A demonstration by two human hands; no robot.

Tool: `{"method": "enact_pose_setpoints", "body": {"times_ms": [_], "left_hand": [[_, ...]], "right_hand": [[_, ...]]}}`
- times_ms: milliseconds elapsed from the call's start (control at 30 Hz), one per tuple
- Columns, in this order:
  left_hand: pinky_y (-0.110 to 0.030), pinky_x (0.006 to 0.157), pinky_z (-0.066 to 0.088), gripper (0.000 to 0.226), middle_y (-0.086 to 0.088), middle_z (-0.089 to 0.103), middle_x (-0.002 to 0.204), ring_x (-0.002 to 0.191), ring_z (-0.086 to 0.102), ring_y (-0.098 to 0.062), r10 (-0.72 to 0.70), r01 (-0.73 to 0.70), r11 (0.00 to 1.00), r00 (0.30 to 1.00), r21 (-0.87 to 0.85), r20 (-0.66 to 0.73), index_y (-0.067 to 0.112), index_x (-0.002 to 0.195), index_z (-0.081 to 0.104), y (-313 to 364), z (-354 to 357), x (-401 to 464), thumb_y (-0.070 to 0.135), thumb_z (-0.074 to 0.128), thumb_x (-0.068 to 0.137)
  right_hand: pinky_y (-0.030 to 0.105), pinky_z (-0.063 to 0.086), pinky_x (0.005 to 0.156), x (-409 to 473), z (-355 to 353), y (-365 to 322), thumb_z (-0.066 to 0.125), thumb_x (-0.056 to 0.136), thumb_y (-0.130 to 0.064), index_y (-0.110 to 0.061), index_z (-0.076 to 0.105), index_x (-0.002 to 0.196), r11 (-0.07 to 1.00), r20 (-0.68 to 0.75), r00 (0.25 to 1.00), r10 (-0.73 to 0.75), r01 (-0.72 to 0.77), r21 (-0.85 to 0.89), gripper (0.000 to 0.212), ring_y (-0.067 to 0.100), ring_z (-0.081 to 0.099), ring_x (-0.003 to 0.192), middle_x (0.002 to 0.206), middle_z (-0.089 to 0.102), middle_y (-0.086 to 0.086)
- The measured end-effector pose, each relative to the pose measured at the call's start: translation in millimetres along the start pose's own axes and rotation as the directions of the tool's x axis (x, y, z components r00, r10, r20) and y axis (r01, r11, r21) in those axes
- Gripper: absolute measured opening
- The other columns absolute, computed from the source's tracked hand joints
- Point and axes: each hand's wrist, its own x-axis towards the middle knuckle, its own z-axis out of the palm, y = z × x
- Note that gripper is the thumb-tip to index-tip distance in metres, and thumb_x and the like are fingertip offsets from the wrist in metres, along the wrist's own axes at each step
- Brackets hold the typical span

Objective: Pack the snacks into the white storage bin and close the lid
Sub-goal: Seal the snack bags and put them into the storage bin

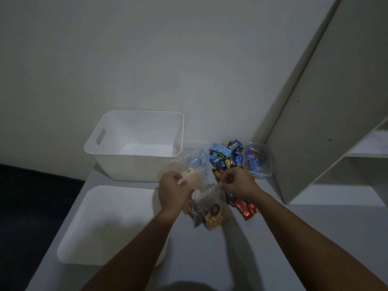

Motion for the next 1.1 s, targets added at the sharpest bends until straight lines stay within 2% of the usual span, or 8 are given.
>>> {"method": "enact_pose_setpoints", "body": {"times_ms": [100, 233, 433, 600, 767, 933, 1033, 1100], "left_hand": [[-0.045, 0.085, 0.051, 0.024, -0.007, 0.057, 0.102, 0.100, 0.056, -0.028, 0.028, -0.022, 0.996, 0.998, 0.081, -0.063, 0.015, 0.094, 0.063, -2.2, -0.7, 4.6, 0.009, 0.068, 0.072], [-0.042, 0.088, 0.048, 0.030, -0.005, 0.056, 0.107, 0.105, 0.050, -0.025, 0.099, -0.097, 0.983, 0.995, 0.154, -0.002, 0.016, 0.099, 0.063, -2.3, 1.2, 4.5, 0.010, 0.071, 0.070], [-0.041, 0.083, 0.048, 0.032, -0.003, 0.066, 0.103, 0.100, 0.050, -0.023, 0.229, -0.242, 0.932, 0.970, 0.270, 0.079, 0.015, 0.105, 0.066, -6.5, 5.9, 2.4, 0.013, 0.072, 0.073], [-0.038, 0.082, 0.048, 0.036, -0.003, 0.069, 0.097, 0.095, 0.056, -0.024, 0.303, -0.346, 0.850, 0.938, 0.398, 0.168, 0.019, 0.108, 0.069, -3.9, 11.9, 0.8, 0.024, 0.077, 0.073], [-0.035, 0.074, 0.054, 0.009, -0.001, 0.063, 0.091, 0.088, 0.062, -0.021, 0.213, -0.305, 0.882, 0.938, 0.358, 0.274, 0.019, 0.085, 0.070, 10.1, 11.4, 1.7, 0.020, 0.070, 0.076], [-0.038, 0.075, 0.056, 0.006, -0.004, 0.066, 0.083, 0.079, 0.063, -0.023, 0.154, -0.282, 0.912, 0.908, 0.297, 0.390, 0.017, 0.080, 0.064, 47.2, -11.5, 8.1, 0.013, 0.062, 0.076], [-0.040, 0.069, 0.059, 0.007, -0.005, 0.067, 0.077, 0.071, 0.066, -0.024, 0.156, -0.262, 0.933, 0.913, 0.249, 0.377, 0.017, 0.073, 0.063, 77.1, -38.7, 18.4, 0.011, 0.060, 0.075], [-0.042, 0.061, 0.061, 0.010, -0.008, 0.070, 0.074, 0.062, 0.070, -0.025, 0.140, -0.222, 0.953, 0.927, 0.207, 0.349, 0.014, 0.071, 0.064, 96.8, -60.2, 29.2, 0.014, 0.060, 0.080]], "right_hand": [[0.022, 0.047, 0.073, 1.1, 4.1, 0.3, 0.075, 0.078, -0.020, -0.023, 0.066, 0.105, 0.994, 0.067, 0.997, -0.032, 0.039, -0.105, 0.028, 0.014, 0.059, 0.096, 0.105, 0.063, -0.002], [0.032, 0.051, 0.089, 4.2, 9.0, -5.9, 0.075, 0.077, -0.016, -0.019, 0.062, 0.119, 0.979, 0.139, 0.988, -0.065, 0.090, -0.185, 0.044, 0.018, 0.058, 0.106, 0.120, 0.062, 0.002], [0.031, 0.054, 0.077, 4.2, 8.0, -9.4, 0.068, 0.082, -0.011, -0.018, 0.070, 0.105, 0.943, 0.204, 0.972, -0.116, 0.172, -0.284, 0.024, 0.015, 0.060, 0.091, 0.104, 0.067, 0.002], [0.020, 0.045, 0.069, 2.2, 0.8, -8.0, 0.068, 0.082, -0.011, -0.018, 0.072, 0.091, 0.917, 0.347, 0.935, -0.080, 0.206, -0.343, 0.012, 0.011, 0.058, 0.086, 0.086, 0.062, -0.005], [0.019, 0.041, 0.064, 0.7, -18.1, -12.7, 0.064, 0.085, -0.010, -0.030, 0.060, 0.077, 0.883, 0.424, 0.906, 0.009, 0.192, -0.428, 0.022, 0.011, 0.056, 0.087, 0.085, 0.056, -0.008], [0.022, 0.042, 0.075, -1.1, -63.4, -34.2, 0.065, 0.086, -0.014, -0.028, 0.062, 0.085, 0.872, 0.389, 0.921, -0.009, 0.197, -0.448, 0.015, 0.011, 0.057, 0.091, 0.081, 0.053, -0.014], [0.023, 0.043, 0.070, -3.6, -99.7, -61.3, 0.068, 0.082, -0.013, -0.033, 0.059, 0.075, 0.885, 0.315, 0.946, -0.080, 0.212, -0.414, 0.023, 0.009, 0.059, 0.083, 0.080, 0.056, -0.016], [0.025, 0.049, 0.064, -5.5, -121.7, -83.0, 0.068, 0.082, -0.007, -0.024, 0.063, 0.076, 0.935, 0.251, 0.963, -0.103, 0.180, -0.304, 0.019, 0.010, 0.066, 0.073, 0.077, 0.066, -0.009]]}}
